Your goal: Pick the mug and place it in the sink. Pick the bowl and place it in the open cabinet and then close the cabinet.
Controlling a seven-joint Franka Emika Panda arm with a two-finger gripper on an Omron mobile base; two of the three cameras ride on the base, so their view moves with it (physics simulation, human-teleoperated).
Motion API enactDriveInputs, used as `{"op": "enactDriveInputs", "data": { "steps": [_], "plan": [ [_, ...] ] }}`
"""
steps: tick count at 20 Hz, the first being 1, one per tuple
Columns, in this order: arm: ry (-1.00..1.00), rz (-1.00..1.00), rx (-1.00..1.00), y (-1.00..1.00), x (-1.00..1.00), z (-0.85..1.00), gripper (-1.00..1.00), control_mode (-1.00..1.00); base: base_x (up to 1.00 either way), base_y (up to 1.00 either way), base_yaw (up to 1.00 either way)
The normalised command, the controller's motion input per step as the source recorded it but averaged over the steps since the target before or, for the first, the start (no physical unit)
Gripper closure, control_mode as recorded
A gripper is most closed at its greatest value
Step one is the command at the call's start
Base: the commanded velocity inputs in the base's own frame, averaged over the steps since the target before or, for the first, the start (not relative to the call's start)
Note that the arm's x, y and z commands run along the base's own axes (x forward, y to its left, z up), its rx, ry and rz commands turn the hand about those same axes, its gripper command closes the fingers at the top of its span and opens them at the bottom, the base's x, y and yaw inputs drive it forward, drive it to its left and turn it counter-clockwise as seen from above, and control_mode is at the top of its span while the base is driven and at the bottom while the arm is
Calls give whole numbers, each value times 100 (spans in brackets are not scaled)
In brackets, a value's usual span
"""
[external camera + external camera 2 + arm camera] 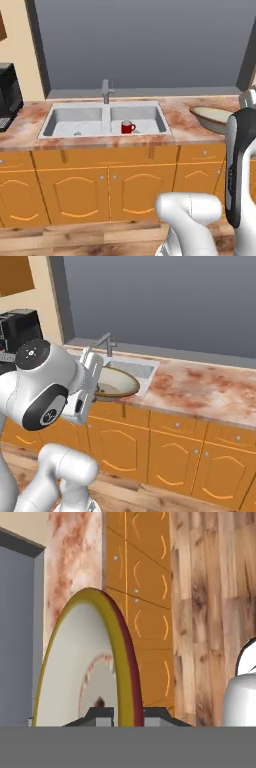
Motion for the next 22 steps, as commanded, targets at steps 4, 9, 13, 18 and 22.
{"op": "enactDriveInputs", "data": {
  "steps": [4,9,13,18,22],
  "plan": [
    [0,0,0,0,0,0,100,100,-82,100,59],
    [0,0,0,0,0,0,100,100,-65,93,60],
    [0,0,0,0,0,0,100,100,7,100,-7],
    [0,0,0,0,0,0,100,100,42,100,-31],
    [0,0,0,0,0,0,100,100,26,100,-36]
  ]
}}
